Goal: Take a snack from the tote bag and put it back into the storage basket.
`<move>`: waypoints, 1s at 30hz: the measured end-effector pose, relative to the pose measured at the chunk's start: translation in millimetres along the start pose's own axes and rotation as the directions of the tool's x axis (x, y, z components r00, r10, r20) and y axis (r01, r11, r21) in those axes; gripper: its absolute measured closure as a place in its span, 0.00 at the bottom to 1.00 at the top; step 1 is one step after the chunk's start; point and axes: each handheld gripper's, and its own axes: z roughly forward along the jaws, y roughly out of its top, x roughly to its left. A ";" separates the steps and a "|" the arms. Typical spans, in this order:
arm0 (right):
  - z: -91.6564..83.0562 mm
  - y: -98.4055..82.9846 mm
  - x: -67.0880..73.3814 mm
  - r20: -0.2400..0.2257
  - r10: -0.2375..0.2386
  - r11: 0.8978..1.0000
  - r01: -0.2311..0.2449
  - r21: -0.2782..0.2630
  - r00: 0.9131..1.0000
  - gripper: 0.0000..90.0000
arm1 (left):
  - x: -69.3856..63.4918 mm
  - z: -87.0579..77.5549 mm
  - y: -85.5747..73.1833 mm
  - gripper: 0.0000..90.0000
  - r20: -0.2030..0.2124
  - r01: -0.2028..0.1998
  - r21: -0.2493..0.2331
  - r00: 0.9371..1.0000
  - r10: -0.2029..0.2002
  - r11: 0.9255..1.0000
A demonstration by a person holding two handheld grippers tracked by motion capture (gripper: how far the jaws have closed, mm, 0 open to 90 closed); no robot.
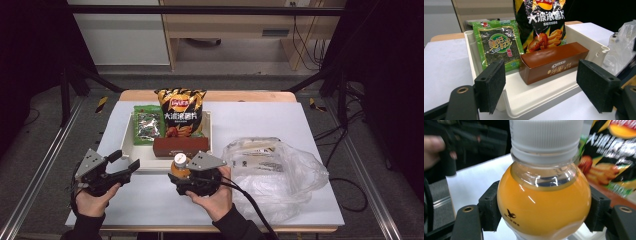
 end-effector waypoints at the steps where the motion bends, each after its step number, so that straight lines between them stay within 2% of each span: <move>1: 2.6 -3.9 -0.1 -0.001 0.005 1.000 -0.005 0.010 1.000 0.34 | 0.1 -0.1 0.0 0.26 0.000 0.000 -0.001 1.000 0.000 1.000; 8: 13.6 -21.6 -0.4 0.004 0.000 0.999 -0.001 0.054 1.000 0.34 | 0.2 -0.1 0.0 0.26 0.000 -0.003 -0.002 1.000 0.003 1.000; 17: 15.0 -24.7 -4.9 0.001 0.003 1.000 -0.003 0.031 1.000 0.34 | 0.3 0.1 -0.3 0.26 0.001 -0.006 -0.001 1.000 0.006 1.000; 22: 16.3 -24.9 -10.9 0.038 0.004 1.000 -0.005 0.022 0.999 0.34 | 0.7 0.5 -0.7 0.26 0.002 -0.005 0.001 1.000 0.005 1.000; 24: 17.6 -26.1 -13.3 0.034 0.022 1.000 -0.022 0.007 0.999 0.34 | 0.4 0.5 -0.7 0.26 0.002 -0.006 0.001 1.000 0.006 1.000; 30: 17.7 -27.6 -15.9 0.022 0.030 1.000 -0.030 -0.005 0.999 0.33 | -0.6 1.0 -0.7 0.26 0.005 -0.009 0.003 1.000 0.009 1.000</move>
